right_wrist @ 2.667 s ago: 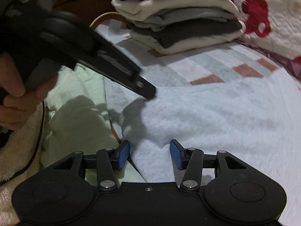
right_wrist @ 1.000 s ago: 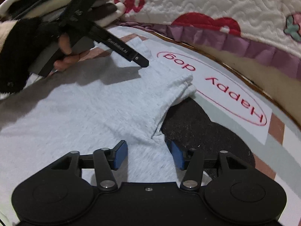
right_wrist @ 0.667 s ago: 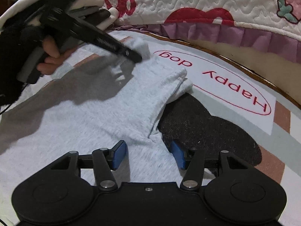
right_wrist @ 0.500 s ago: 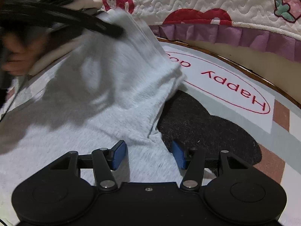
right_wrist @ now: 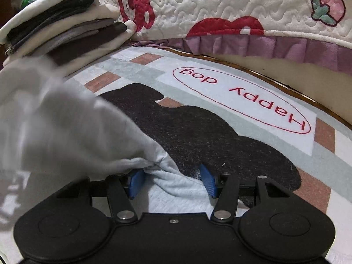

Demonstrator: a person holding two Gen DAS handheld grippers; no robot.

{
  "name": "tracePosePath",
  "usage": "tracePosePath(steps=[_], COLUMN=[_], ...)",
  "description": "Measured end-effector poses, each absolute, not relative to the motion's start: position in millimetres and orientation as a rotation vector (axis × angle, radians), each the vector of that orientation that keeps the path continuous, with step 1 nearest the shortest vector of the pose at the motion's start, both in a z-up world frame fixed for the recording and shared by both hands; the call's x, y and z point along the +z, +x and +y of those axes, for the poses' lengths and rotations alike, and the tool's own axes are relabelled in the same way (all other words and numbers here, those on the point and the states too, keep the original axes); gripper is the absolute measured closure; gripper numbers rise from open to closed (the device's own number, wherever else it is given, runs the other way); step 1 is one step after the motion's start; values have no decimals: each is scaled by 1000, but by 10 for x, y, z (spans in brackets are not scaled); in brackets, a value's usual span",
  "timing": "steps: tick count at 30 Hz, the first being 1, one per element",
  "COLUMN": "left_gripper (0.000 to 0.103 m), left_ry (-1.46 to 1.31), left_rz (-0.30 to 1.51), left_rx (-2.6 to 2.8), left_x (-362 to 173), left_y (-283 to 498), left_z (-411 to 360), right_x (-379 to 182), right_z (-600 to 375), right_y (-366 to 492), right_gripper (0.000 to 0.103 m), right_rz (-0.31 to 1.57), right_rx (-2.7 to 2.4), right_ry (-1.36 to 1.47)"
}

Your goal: Fold clothes

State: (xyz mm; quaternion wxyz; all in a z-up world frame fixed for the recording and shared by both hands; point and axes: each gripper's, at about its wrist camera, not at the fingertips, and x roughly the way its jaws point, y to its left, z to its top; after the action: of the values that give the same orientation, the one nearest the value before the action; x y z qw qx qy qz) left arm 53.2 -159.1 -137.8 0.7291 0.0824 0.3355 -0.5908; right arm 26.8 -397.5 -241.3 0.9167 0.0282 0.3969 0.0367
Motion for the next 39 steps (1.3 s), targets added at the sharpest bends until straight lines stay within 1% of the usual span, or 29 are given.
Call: tracePosePath(steps=[2,10,13,15,18,19,20,22,23,27,29,32,34,37,38,39], left_gripper=[97,98,97,95,94,88,77,68,67,65,59,56,56,51,44,42], left_ry=[204,302,398,301,151,58,-34,-183,-237,-249,-282,-326,-349,-372,-378,-384], left_rz=[763,870,923,1031,1188,1214,1238,1249,1238,1174,1187,1212,1200,1202,1205,1209], left_rx=[-1301,-1320,-1333,-1315,-1280,-1266,-1250,-1186,-1140,-954,-894,-826,-771,-735,-730,-725], left_x=[-1472,-1716,-1806,-1810,-1816,-1792,-1768,-1736,-1727,-1789,-1879,-1989,-2023,-2047,-2051,-2055], left_y=[407,363,325,422,569,661,753,915,985,1223,1330,1417,1452,1490,1501,1511], left_z=[-1549,-1522,-1530,-1451,-1329,-1241,-1154,-1000,-935,-919,-967,-1020,-1024,-1077,-1103,-1128], right_x=[-2416,-2408,-2384,-2340,-2272,-2274,-2276,-2279,-2281,-2288,-2292,-2305,-2354,-2377,-2384,-2399], right_z=[-3989,-4099,-4173,-4264,-4395,-4403,-4410,-4424,-4432,-4461,-4475,-4480,-4393,-4351,-4350,-4358], right_y=[257,183,173,128,30,-6,-42,-114,-150,-295,-367,-437,-280,-47,28,101], right_gripper=[45,44,44,42,42,42,41,40,40,40,39,39,39,39,39,39], right_rz=[810,798,802,793,773,769,764,753,748,722,708,694,744,811,833,855], right_rx=[75,62,17,-34,-99,-89,-78,-58,-47,-5,16,49,71,66,66,74], right_ry=[57,87,91,130,215,262,309,403,450,638,732,856,858,848,851,870])
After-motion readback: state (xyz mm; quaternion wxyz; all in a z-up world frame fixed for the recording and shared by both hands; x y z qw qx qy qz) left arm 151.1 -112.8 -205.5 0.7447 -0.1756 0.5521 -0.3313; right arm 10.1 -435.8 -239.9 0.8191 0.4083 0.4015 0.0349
